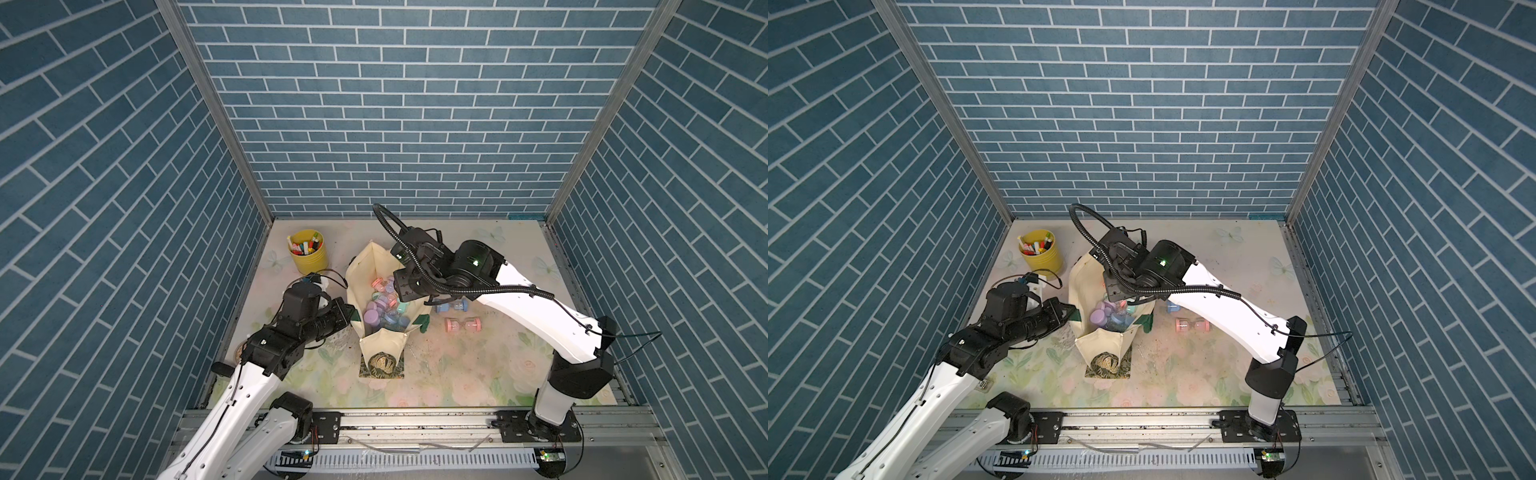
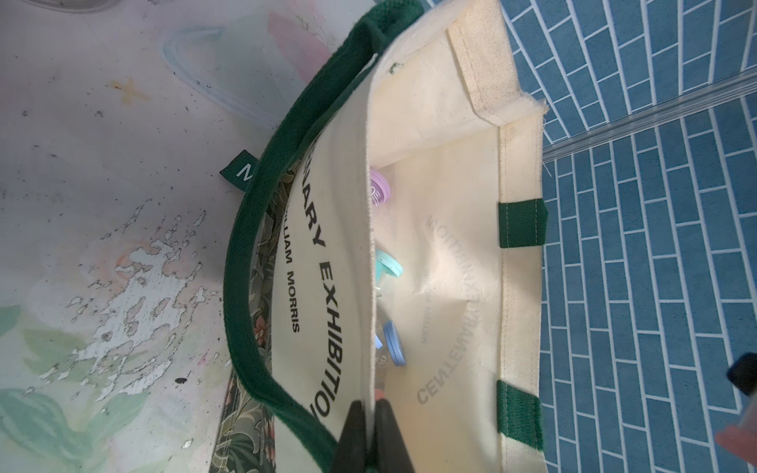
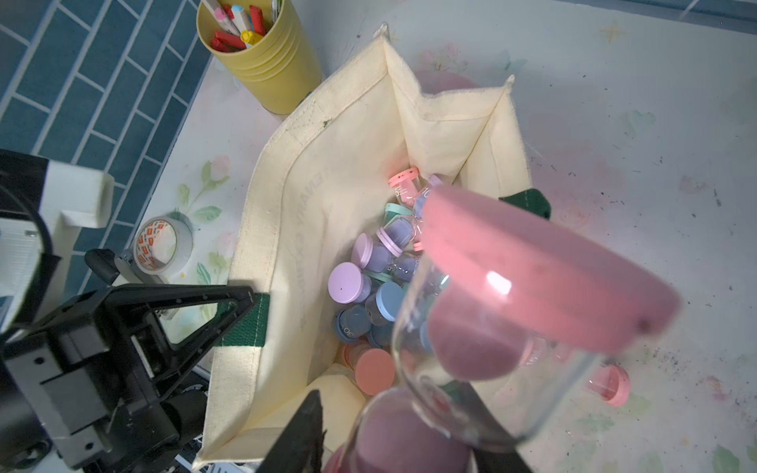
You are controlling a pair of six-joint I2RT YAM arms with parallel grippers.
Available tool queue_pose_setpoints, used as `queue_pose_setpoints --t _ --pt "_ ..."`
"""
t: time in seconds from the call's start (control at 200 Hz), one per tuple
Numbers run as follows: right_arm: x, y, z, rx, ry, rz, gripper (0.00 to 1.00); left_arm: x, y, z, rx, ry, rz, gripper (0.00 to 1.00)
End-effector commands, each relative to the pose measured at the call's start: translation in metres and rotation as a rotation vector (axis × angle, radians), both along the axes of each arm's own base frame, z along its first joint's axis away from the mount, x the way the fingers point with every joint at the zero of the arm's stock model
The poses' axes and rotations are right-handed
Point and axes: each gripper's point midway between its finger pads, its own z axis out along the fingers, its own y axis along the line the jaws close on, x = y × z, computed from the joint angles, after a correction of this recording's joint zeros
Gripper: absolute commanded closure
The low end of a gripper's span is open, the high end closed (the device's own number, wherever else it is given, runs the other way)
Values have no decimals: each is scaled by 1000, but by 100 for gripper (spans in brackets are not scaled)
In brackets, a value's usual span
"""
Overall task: Put the hourglass into the canvas bag
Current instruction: Place the hourglass in the canvas bag.
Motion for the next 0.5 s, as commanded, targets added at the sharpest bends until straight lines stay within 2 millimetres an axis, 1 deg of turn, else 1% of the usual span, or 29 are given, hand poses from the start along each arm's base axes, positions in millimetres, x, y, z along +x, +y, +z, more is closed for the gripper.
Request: queue_pose_setpoints --t 0.0,0.28,0.38,0.496 --pt "-7 11 -5 -4 32 60 98 -3 5 9 14 -13 6 100" --pt "-7 36 -38 -30 108 88 99 -3 6 9 6 -18 14 100" --pt "-4 38 -49 -52 115 78 100 -4 6 6 13 -13 15 100" --pt "-2 35 -52 -72 115 57 100 -5 6 7 10 -15 11 100"
